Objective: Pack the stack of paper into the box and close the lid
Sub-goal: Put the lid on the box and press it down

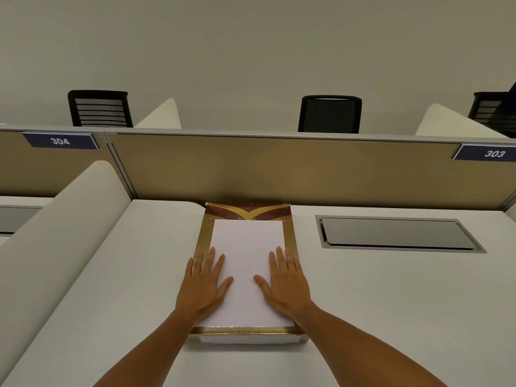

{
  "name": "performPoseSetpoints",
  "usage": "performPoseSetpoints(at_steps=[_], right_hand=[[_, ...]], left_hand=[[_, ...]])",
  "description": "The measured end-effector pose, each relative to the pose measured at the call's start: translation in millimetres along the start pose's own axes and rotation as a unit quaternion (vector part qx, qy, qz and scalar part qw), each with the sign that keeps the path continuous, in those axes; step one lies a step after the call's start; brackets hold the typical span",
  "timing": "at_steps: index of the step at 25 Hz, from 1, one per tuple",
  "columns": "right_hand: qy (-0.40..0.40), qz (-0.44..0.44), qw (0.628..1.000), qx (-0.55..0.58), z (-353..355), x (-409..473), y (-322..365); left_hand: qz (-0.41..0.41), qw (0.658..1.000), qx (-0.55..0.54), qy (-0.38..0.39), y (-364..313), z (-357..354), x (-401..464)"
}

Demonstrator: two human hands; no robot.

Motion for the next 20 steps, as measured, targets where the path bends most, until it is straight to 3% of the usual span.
performPoseSetpoints(at_steps=[11,20], right_hand=[[0.006,0.003,1.0,-0.02,-3,-1,0],[0.054,0.02,0.998,-0.024,12,0,-5]], left_hand=[[-0.001,1.0,0.024,0.015,0,-7,-1],[0.053,0.995,0.039,0.078,-14,1,5]])
Point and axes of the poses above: each hand's wrist, its own x-axis towards the middle knuckle, its own z-axis out of the back of the hand, y = z × x, the point moved 1 cm from there along x, towards the middle knuckle, and after that the axes turned 6 degrees about -z, right-handed, at the moved point
